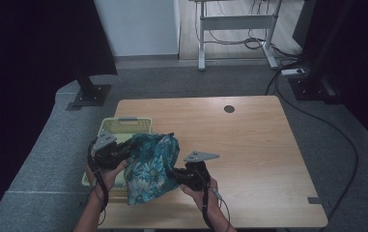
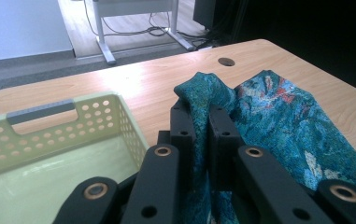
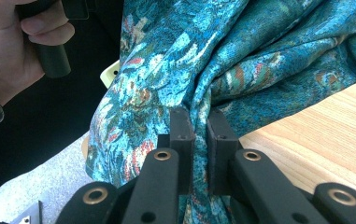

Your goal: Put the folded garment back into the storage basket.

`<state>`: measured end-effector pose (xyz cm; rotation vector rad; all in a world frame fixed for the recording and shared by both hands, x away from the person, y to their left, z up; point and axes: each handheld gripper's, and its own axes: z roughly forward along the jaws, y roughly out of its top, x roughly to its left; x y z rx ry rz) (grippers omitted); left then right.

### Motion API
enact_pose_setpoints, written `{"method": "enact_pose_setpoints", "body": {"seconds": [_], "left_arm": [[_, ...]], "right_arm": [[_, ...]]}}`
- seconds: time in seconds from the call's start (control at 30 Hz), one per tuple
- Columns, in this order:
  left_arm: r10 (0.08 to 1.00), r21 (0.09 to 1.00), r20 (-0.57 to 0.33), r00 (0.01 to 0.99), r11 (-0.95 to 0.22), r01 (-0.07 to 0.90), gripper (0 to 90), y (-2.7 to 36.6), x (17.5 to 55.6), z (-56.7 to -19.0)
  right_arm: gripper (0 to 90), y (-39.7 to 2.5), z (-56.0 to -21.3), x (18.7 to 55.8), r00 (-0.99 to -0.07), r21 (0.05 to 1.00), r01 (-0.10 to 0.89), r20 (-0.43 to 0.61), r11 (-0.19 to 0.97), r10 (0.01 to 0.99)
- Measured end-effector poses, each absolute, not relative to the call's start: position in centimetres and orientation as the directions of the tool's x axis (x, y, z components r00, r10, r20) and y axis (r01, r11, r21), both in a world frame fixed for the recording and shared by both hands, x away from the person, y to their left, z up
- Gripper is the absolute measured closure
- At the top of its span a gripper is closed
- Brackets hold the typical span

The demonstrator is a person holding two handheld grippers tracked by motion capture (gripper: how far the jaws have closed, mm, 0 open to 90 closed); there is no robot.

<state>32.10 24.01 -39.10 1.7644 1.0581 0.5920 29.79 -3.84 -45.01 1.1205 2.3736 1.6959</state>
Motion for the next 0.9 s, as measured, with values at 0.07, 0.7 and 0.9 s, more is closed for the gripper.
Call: {"method": "enact_pose_setpoints", "body": {"seconds": [0.07,0.7,0.9], "left_arm": [[0.861,0.903,-0.066,0.504,-0.163,0.397,82.6,24.1,32.1,-39.1],[0.868,0.899,-0.073,0.492,-0.157,0.41,82.7,25.0,33.1,-39.7],[0.871,0.9,-0.074,0.485,-0.151,0.409,82.7,25.5,33.2,-39.6]], "right_arm": [[82.2,-3.6,-45.0,29.8,-0.744,0.83,0.535,0.376,0.156,0.552],[82.2,-2.3,-45.2,30.8,-0.743,0.825,0.543,0.382,0.159,0.55],[82.2,-1.6,-45.2,31.0,-0.745,0.825,0.541,0.381,0.162,0.548]]}}
